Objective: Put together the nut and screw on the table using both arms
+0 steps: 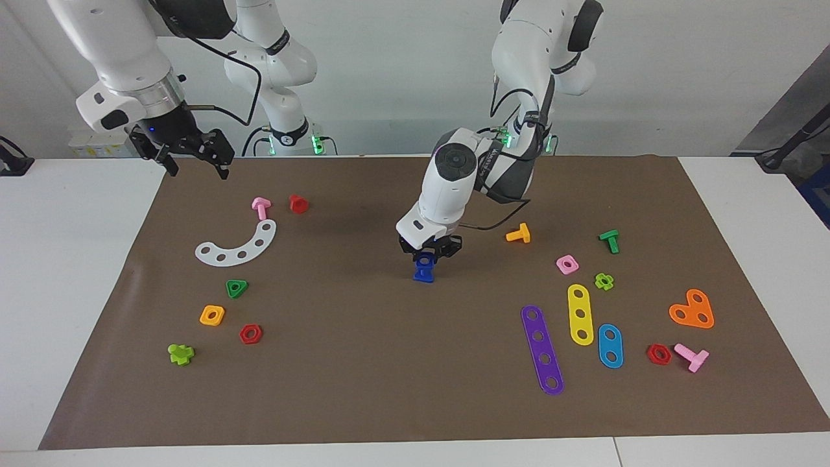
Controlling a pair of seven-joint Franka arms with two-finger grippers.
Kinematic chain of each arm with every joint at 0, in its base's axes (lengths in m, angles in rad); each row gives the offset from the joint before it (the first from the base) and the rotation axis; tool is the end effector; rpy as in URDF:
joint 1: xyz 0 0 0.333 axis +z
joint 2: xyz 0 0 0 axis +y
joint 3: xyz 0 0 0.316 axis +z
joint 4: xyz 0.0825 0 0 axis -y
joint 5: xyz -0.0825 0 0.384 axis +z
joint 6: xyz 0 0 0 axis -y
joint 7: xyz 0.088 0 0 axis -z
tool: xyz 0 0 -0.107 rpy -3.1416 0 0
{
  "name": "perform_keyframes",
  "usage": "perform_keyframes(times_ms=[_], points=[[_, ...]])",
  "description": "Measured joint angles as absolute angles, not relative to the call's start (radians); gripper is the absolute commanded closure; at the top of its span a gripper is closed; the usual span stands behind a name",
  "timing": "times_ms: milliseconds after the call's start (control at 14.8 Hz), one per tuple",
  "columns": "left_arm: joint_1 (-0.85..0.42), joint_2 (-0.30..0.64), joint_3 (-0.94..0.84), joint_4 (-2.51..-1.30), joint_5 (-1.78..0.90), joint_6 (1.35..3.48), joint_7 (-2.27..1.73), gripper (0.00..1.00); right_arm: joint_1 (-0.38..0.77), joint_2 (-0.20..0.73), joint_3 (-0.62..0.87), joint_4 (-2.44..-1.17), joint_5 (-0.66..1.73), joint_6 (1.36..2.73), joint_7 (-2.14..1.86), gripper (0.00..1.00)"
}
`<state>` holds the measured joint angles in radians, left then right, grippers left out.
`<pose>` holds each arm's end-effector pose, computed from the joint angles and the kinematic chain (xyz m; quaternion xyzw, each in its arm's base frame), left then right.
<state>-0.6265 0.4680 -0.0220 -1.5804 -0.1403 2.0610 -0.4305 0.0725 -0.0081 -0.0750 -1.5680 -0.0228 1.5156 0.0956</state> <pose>0.5424 -0.4179 0.3693 0.9949 -0.0749 -0.0290 0.0607 0.5462 -0.0041 0.6256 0.9985 -0.0494 -0.0216 0.0121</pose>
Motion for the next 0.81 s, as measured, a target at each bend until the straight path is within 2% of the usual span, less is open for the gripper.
perform_keyframes(times_ms=[812], points=[[-0.626, 0.490, -0.021, -1.580, -0.140, 2.087, -0.430, 0.95, 0.073, -0.008, -0.075, -1.568, -0.023, 1.516, 0.096, 0.00]])
